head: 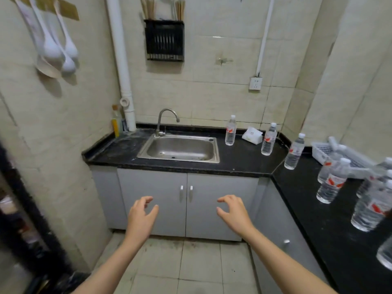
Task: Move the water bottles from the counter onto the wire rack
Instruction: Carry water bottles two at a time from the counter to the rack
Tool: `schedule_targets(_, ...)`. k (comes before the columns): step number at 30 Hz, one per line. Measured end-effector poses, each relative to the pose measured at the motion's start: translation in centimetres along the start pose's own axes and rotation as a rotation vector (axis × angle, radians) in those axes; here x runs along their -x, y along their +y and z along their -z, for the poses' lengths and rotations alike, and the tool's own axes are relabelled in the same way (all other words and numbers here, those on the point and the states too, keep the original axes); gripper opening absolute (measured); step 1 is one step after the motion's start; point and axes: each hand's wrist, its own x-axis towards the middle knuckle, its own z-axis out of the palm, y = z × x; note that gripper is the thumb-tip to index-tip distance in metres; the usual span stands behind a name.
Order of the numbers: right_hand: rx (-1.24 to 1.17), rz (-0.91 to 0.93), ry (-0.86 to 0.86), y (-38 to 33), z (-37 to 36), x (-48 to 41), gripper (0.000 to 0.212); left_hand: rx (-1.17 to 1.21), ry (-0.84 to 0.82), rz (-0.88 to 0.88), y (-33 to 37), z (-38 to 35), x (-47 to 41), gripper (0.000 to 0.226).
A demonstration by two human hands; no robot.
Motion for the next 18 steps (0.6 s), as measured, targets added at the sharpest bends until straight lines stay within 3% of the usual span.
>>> schedule_targets(6, 0.003, -0.045, -0.002, -0.8, -2.9, -9.8, 0.034, 0.052, -0.014, 0.004, -3.0, -2.8, -11.5, 0.027)
schedule_targets(14, -0.005, -0.271, 0.099, 1.4, -1.5, -17.6, 0.033, 0.143, -0.244, -0.080, -1.1, -10.8, -23.9, 0.026)
schedule_targets(18, -0.003, -0.366, 0.134, 4.5, -0.4, -18.4, 0.032, 0.127, -0.431, -0.063, -0.5, -17.6, -24.4, 0.027)
